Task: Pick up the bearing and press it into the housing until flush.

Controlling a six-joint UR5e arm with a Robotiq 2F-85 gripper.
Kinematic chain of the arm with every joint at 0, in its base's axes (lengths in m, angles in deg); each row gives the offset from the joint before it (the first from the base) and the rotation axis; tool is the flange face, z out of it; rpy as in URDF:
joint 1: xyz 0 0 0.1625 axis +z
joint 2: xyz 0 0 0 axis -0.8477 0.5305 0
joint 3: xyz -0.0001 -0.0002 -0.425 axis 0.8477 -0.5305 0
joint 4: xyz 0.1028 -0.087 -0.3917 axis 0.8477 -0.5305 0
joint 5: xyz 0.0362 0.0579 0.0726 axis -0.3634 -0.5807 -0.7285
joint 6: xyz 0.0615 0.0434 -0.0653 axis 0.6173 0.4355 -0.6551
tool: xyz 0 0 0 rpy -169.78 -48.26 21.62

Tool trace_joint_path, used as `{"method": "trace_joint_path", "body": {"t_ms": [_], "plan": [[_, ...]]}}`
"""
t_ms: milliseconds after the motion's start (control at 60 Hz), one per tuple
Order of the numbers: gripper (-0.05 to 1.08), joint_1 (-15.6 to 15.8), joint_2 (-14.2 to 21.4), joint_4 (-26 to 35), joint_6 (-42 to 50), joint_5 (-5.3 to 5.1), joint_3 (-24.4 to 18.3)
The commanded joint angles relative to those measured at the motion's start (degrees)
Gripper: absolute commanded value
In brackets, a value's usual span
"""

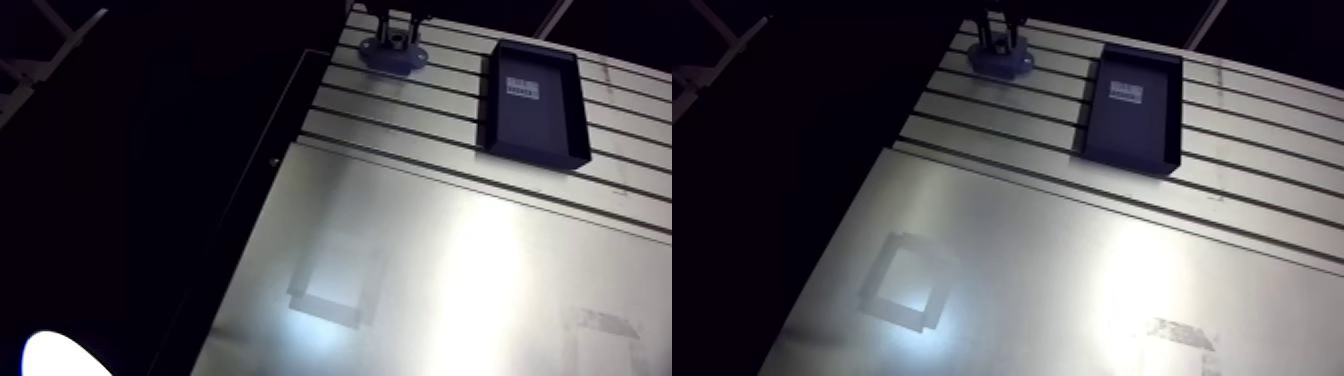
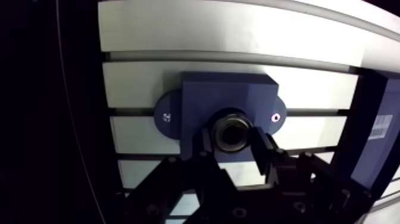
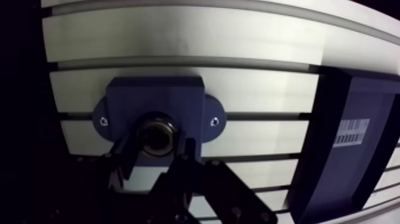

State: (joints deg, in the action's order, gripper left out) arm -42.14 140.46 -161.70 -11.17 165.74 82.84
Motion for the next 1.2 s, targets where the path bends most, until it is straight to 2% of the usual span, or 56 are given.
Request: {"method": "trace_joint_path", "body": {"t_ms": [17, 700, 717, 733, 750, 767, 783, 800, 817, 1200], "plan": [[0.69, 0.0, -0.4, -0.2, -0.3, 0.04, 0.0], [0.69, 0.3, -0.1, -0.8, -0.3, -0.05, -0.1], [0.62, 0.4, -0.1, -0.8, -0.2, -0.05, -0.1], [0.62, 0.4, -0.1, -0.8, -0.2, -0.05, -0.1], [0.38, 0.4, -0.1, -0.8, -0.2, -0.05, -0.1], [0.38, 0.4, -0.1, -0.8, -0.2, -0.05, -0.1], [0.1, 0.4, -0.1, -0.8, -0.2, -0.05, 0.0], [0.1, 0.4, -0.1, -0.8, -0.2, -0.05, 0.0], [0.02, 0.4, 0.0, -0.8, -0.2, -0.13, -0.1], [0.0, 0.5, 0.7, -0.7, -0.3, -0.23, -0.1]]}}
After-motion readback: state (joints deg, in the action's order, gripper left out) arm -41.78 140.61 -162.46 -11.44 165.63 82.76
